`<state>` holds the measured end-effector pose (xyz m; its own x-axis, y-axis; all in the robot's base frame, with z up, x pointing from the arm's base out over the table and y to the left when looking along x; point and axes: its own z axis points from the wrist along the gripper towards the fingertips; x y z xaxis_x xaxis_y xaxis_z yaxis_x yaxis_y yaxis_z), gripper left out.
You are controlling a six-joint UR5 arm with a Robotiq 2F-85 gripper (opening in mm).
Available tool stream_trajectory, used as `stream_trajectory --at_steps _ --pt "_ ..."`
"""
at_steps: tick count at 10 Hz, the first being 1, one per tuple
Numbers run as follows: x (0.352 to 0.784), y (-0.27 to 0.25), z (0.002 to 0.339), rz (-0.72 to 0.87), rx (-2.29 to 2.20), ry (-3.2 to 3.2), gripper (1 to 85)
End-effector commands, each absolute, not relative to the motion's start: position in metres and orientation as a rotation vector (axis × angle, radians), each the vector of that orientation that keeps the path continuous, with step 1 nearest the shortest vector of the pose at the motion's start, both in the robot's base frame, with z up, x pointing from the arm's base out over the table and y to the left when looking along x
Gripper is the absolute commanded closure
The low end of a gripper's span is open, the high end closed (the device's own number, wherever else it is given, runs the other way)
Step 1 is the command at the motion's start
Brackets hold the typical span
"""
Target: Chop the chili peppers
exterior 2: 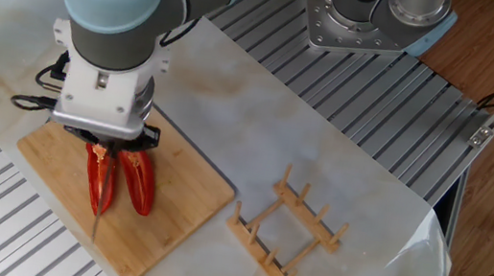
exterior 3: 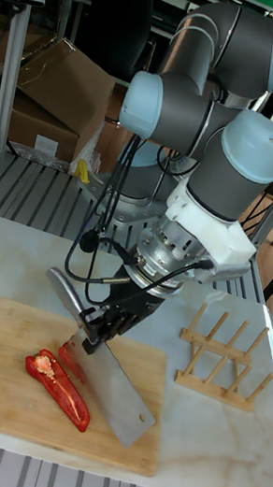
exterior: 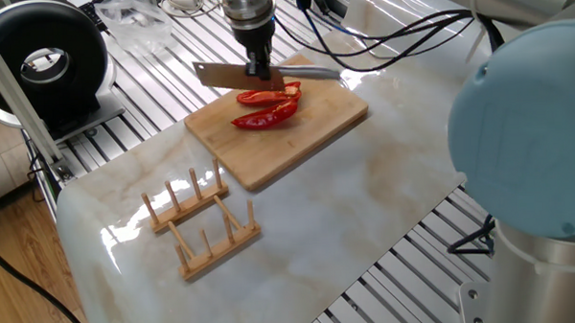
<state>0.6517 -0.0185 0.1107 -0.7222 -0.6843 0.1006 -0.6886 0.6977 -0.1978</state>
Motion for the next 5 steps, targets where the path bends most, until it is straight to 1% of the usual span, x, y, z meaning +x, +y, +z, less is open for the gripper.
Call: stream_trajectory --at_steps 1,2,3,5 --pt "0.643 -0.027 0.100 0.303 1.346 -2.816 84.3" --pt "0.635 -0.023 0.095 0.241 1.353 -2.814 84.3" --pt "0.630 -0.022 0.094 0.219 1.358 -2.807 84.3" --pt "0.627 -0.023 0.092 0.212 1.373 -2.790 84.3"
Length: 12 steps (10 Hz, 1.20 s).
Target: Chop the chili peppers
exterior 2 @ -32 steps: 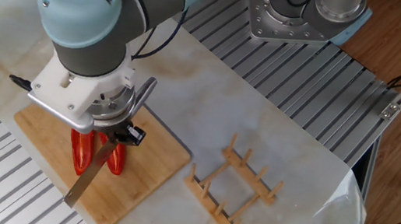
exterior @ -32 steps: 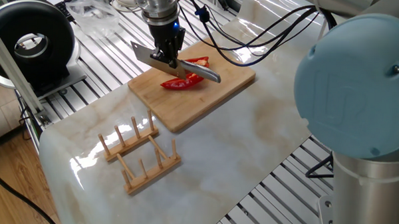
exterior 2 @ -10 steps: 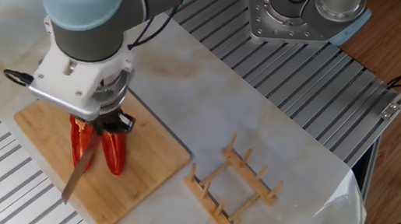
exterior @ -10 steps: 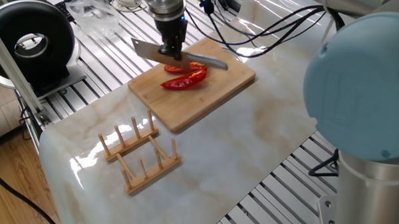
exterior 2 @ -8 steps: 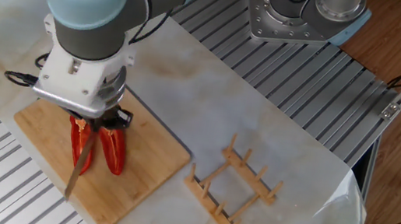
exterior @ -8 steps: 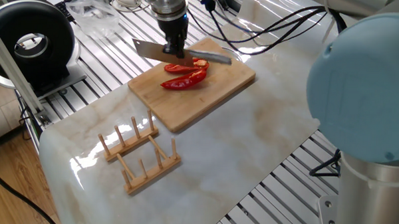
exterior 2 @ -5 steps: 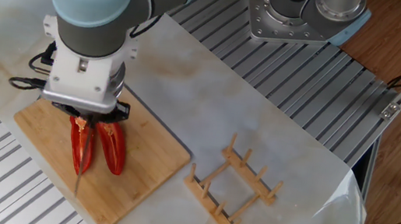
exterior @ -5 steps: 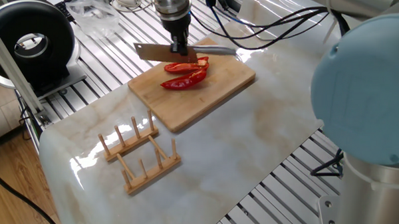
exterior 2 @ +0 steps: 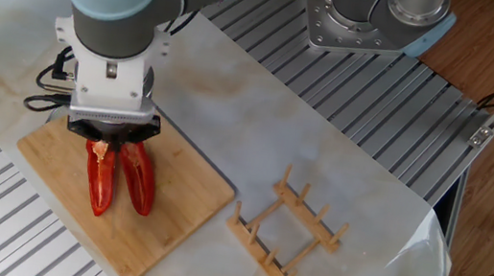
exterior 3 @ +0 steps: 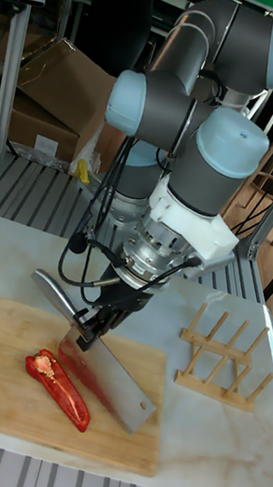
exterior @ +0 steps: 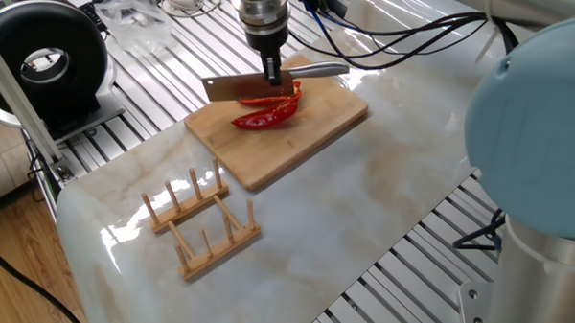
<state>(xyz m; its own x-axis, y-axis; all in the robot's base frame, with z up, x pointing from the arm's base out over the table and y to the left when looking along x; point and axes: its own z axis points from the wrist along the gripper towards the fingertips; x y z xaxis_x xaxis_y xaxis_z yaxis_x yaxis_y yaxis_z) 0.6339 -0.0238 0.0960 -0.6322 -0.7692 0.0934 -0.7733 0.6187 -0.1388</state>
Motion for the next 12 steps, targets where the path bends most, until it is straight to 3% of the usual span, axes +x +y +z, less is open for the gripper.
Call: stream_trajectory --at_steps 1,12 --pt "0.622 -0.019 0.090 0.181 1.369 -2.786 84.3" --pt "0.610 -0.007 0.095 0.099 1.359 -2.783 84.3"
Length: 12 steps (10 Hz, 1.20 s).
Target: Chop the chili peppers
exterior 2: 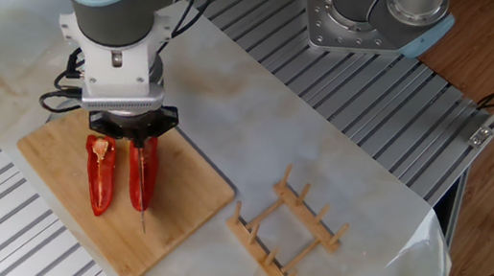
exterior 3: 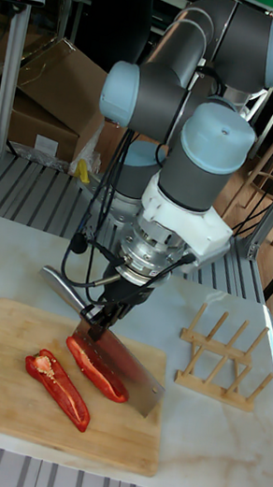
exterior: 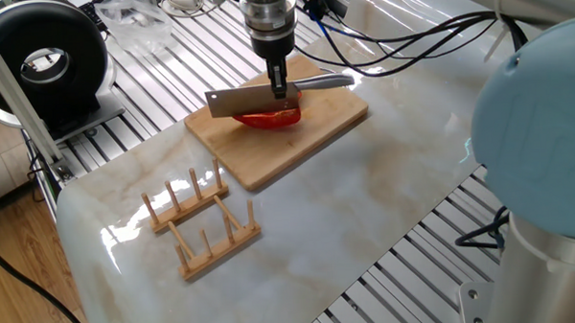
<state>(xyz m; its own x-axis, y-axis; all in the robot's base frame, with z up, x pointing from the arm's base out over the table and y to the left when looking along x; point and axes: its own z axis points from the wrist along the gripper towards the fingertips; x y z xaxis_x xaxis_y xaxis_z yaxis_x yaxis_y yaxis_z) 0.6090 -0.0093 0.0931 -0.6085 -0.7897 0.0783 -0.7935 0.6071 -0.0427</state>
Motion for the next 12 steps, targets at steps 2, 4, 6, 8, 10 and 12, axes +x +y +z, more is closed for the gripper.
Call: stream_trajectory --at_steps 2,4,6,8,10,12 --pt "0.624 -0.021 0.108 0.178 1.379 -2.779 84.3" --pt "0.634 -0.029 0.118 0.214 1.386 -2.793 84.3" --pt "0.642 -0.041 0.116 0.277 1.451 -2.749 84.3" --pt "0.648 -0.043 0.113 0.292 1.500 -2.726 84.3" --pt "0.647 -0.041 0.106 0.265 1.507 -2.714 84.3" --pt "0.645 -0.042 0.096 0.243 1.529 -2.699 84.3"
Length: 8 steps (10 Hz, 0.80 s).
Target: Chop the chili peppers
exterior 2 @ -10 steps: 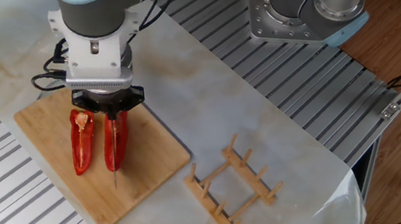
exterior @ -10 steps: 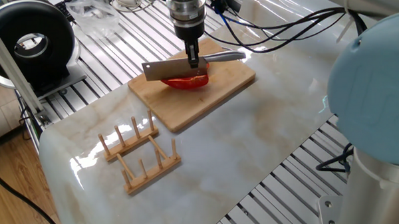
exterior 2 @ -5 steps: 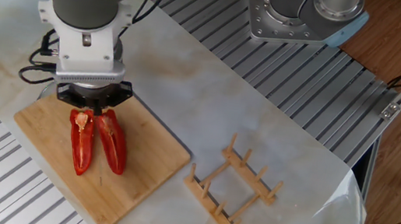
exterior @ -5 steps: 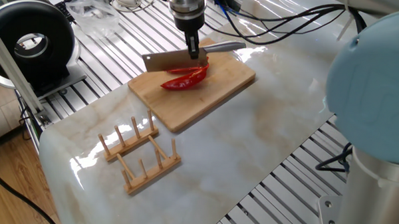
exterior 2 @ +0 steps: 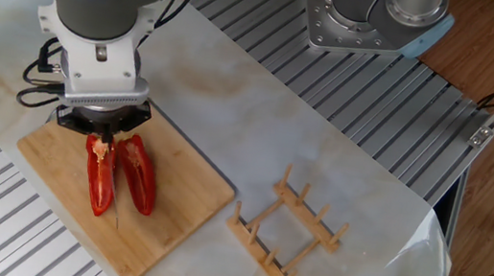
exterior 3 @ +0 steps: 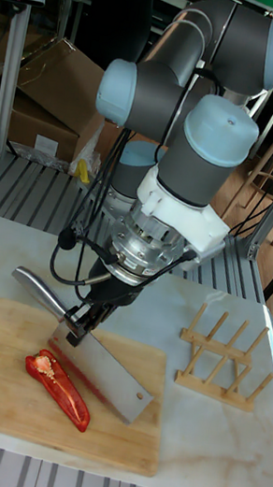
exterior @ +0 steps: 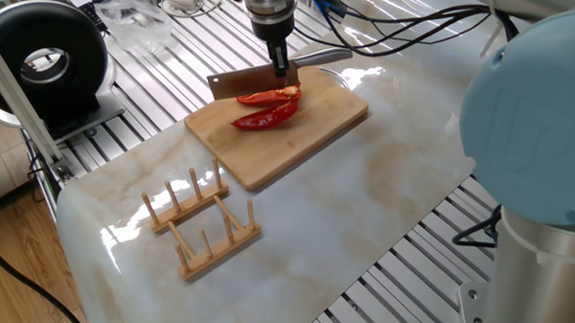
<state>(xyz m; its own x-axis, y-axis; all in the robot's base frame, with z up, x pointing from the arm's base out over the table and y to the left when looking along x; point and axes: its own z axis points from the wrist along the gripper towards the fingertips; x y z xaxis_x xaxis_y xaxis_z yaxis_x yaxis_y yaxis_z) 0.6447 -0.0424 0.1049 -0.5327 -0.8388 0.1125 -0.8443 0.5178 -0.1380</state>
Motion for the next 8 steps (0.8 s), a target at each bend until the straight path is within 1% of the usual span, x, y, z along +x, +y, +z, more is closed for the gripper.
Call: stream_trajectory --at_steps 1,8 --pt "0.6408 -0.0386 0.0936 0.213 1.528 -2.696 84.3" --pt "0.6378 -0.0291 0.0864 0.183 1.486 -2.717 84.3"
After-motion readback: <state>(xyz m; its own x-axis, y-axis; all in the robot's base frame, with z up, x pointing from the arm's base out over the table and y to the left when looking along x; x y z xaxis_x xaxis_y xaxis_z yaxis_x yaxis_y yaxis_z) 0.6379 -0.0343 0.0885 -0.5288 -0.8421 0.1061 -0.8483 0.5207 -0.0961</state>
